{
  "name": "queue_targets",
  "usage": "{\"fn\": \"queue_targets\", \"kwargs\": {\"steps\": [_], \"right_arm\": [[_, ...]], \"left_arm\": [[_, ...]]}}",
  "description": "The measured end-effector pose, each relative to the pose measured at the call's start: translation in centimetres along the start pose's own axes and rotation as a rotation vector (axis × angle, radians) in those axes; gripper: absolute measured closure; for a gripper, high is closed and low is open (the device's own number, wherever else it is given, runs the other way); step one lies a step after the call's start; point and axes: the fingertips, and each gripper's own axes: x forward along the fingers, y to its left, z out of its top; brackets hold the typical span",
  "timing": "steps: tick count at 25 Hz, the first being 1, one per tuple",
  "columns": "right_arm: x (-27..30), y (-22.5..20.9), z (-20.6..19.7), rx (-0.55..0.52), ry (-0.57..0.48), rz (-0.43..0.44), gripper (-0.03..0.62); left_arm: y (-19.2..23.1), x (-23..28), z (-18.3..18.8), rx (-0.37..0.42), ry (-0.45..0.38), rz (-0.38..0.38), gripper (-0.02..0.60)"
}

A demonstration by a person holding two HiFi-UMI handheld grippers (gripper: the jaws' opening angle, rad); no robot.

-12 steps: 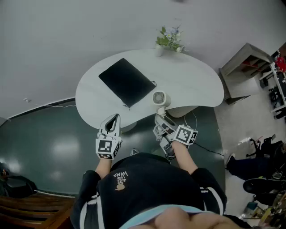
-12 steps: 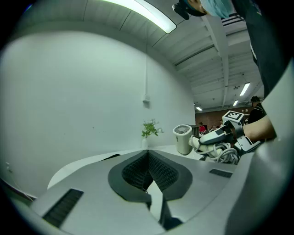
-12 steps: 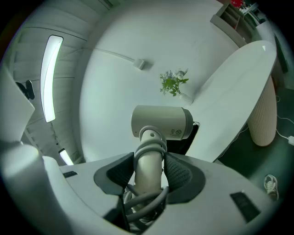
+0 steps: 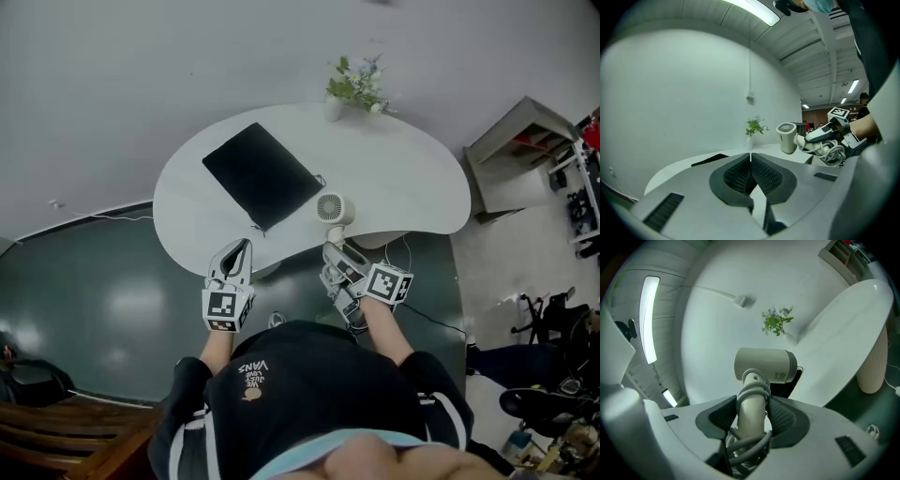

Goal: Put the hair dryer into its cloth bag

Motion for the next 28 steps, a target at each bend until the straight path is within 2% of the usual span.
{"fn": "queue_targets", "kwargs": {"steps": [6, 11, 15, 28], "right_arm": [[0.2, -3.2, 2.3, -0.036, 0.103, -0.005, 0.387], [0.2, -5.6, 4.2, -0.071, 0.213, 0.016, 0.387], [0.2, -6.9, 5.7, -0.085, 0.267, 0.056, 0.387], [-1.4, -12.3, 9.5, -0.137, 0.444, 0.143, 0.387]], "left_arm": [[-1.5, 3.9, -0.6, 0.012, 0.052, 0.021, 0.558], [-2.1, 7.1, -1.4, 0.026, 0.067, 0.087, 0.554], [-2.9, 9.0, -1.6, 0.029, 0.091, 0.134, 0.482], [-4.8, 12.8, -3.4, 0.084, 0.193, 0.293, 0.391]]}}
